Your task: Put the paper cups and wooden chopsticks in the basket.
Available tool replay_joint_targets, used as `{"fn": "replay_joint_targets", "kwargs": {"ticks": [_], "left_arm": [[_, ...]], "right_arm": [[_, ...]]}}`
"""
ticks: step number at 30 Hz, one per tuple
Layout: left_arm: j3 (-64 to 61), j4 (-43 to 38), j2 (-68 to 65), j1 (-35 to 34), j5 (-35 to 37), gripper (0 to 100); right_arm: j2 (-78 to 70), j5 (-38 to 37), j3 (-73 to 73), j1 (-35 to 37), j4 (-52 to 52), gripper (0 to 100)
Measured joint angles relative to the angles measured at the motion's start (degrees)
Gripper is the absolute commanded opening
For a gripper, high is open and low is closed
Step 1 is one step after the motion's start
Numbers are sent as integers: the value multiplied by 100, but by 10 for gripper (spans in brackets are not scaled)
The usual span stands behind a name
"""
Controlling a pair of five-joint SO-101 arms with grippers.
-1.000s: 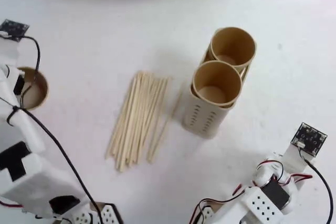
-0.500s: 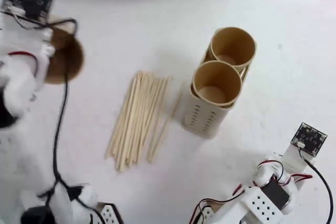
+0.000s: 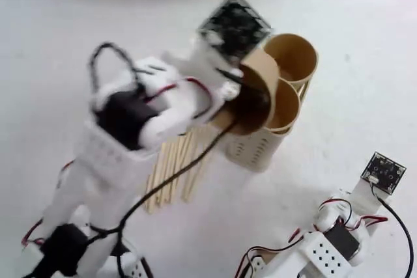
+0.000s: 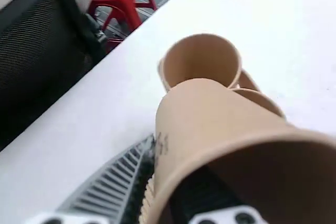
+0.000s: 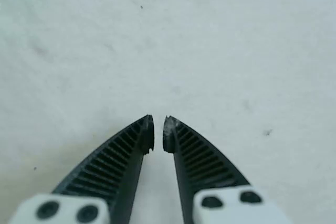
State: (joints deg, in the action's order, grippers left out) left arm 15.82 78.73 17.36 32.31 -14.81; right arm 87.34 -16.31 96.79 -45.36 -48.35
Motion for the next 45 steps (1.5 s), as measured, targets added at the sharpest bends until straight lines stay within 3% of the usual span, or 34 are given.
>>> {"fn": "replay_joint_targets", "kwargs": {"ticks": [9,41,45], "left_arm": [[0,-158,-1108,431,18,23],[0,-316,-1134,448,18,24],[448,-193,-1143,448,18,24]], "right_arm": [[0,0,0,0,0,45],[0,0,0,0,0,45],[0,0,0,0,0,45]]}}
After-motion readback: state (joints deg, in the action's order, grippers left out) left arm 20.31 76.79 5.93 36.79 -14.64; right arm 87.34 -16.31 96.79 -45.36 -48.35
